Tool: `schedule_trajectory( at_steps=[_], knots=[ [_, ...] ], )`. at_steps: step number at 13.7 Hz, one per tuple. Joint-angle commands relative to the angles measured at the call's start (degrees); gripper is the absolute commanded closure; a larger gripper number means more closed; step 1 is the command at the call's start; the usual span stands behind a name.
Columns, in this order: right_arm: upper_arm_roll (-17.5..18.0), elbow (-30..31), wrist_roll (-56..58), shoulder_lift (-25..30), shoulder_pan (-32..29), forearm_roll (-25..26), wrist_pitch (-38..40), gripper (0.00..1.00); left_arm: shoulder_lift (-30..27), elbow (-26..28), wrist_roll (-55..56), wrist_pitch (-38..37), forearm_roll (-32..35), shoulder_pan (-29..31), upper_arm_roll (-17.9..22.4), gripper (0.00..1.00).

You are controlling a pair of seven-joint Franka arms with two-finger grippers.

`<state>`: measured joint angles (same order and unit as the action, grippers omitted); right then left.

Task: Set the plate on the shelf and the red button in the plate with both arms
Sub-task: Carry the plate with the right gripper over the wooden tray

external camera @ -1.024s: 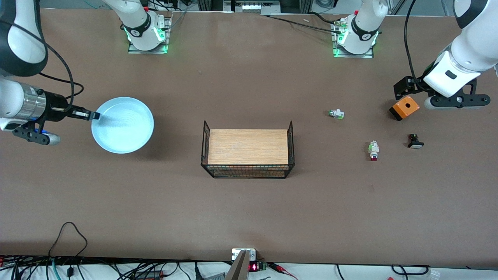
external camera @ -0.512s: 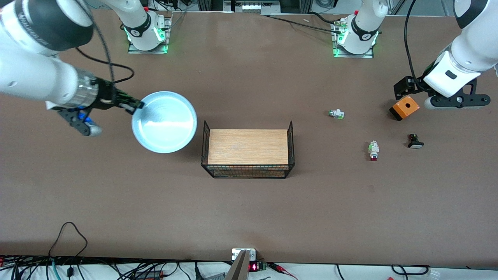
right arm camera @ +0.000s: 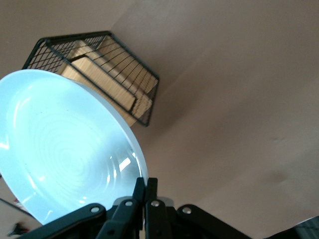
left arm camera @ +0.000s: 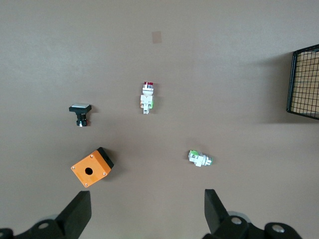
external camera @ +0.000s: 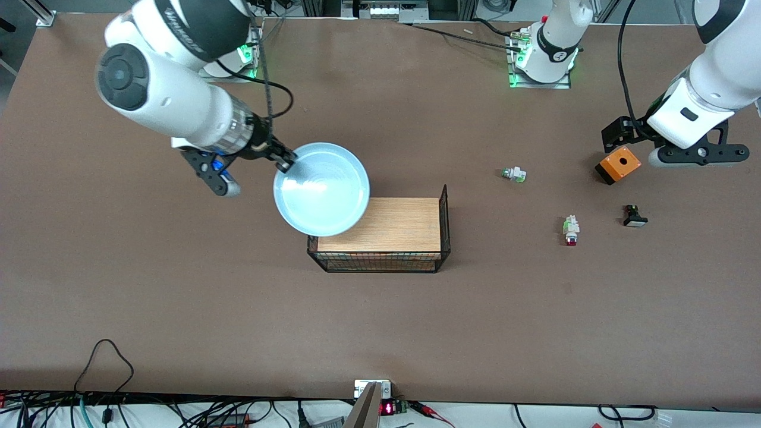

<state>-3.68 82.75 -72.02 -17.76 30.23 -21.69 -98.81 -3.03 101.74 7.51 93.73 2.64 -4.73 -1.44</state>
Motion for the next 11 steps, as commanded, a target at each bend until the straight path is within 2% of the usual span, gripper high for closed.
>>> schedule_trajectory(
  at_steps=[1, 11],
  knots=[
    [-0.72, -2.25, -4.0, -2.54, 1.84, -2.39, -2.96, 1.0, 0.66, -1.37, -1.36, -1.18, 0.7, 0.07, 0.21, 0.0],
    [-0.72, -1.81, -4.35, -8.16, 5.44, -2.48, -9.98, 1.0, 0.66, -1.37, -1.36, -1.18, 0.79, 0.33, 0.21, 0.0]
  ],
)
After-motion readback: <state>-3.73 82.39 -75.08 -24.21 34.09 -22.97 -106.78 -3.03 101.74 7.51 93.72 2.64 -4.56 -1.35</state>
